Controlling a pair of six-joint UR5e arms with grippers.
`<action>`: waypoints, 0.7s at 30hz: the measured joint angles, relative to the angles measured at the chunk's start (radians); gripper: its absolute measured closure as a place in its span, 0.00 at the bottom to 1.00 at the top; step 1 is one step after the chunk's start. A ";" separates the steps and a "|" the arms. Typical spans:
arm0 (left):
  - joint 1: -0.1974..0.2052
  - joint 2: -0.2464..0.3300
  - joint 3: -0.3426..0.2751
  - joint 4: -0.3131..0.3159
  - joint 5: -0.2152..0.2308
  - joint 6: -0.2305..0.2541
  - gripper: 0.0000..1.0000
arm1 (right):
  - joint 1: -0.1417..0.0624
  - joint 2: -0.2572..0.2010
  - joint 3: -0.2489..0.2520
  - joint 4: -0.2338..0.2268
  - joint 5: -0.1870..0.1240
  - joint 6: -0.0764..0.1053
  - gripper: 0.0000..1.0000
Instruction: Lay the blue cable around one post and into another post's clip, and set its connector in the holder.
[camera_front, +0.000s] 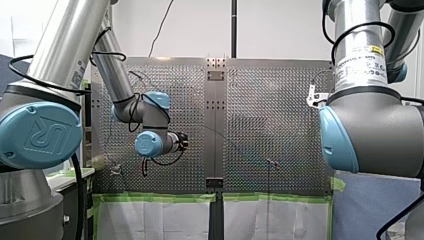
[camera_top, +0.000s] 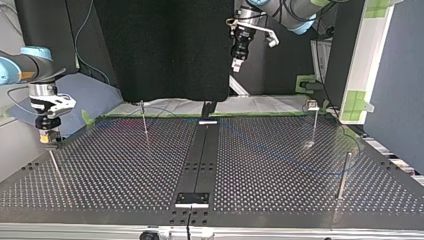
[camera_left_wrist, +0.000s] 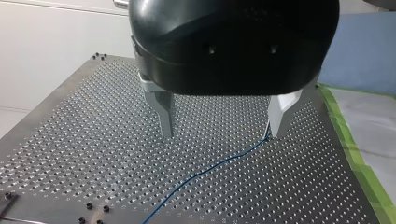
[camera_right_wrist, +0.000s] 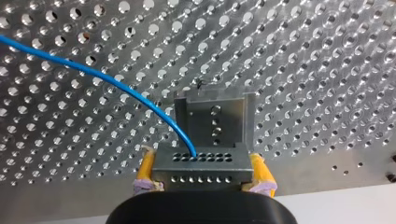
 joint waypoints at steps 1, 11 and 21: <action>0.000 0.000 0.000 0.000 0.000 0.000 0.00 | 0.000 0.001 -0.002 0.001 -0.002 0.000 1.00; 0.000 0.000 0.000 0.000 0.000 0.000 0.00 | 0.001 0.006 -0.013 0.002 -0.040 0.003 1.00; 0.000 0.000 0.000 0.000 0.000 0.000 0.00 | 0.001 0.009 -0.026 0.011 -0.077 0.002 1.00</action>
